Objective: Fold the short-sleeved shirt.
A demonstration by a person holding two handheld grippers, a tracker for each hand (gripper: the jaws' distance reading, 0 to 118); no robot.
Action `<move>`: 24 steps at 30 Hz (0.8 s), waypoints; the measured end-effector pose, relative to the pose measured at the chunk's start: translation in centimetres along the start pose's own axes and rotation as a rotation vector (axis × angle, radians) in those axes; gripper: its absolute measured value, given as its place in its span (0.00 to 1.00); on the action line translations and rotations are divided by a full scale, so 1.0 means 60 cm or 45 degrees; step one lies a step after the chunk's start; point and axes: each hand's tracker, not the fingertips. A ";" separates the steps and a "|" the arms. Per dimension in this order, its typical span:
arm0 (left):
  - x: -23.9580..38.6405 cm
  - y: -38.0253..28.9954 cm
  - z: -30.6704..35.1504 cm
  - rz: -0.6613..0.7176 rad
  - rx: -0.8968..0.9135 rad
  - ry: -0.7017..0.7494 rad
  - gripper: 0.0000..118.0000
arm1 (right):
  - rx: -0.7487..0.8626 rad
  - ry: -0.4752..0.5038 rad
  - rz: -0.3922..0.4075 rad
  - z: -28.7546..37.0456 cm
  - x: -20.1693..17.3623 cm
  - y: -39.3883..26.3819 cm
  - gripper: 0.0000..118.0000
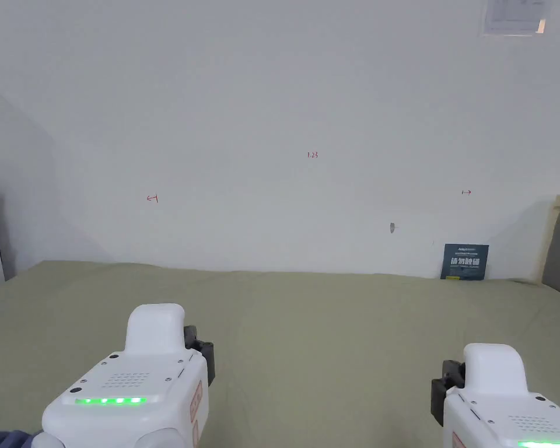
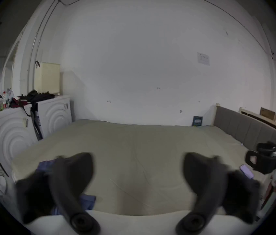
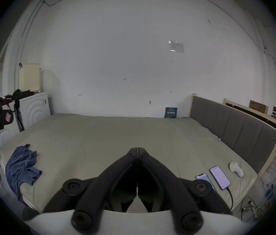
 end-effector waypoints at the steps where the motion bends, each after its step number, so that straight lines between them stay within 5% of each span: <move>1: -0.001 0.001 -0.003 -0.027 -0.041 -0.034 0.00 | -0.013 0.023 -0.004 0.004 0.007 0.002 0.00; 14: -0.021 -0.002 -0.012 -0.027 -0.086 -0.013 0.00 | -0.030 0.019 0.042 -0.006 -0.027 -0.005 0.00; 24: -0.232 -0.010 0.073 0.028 -0.102 0.423 0.00 | -0.033 0.426 0.115 -0.049 -0.246 -0.006 0.00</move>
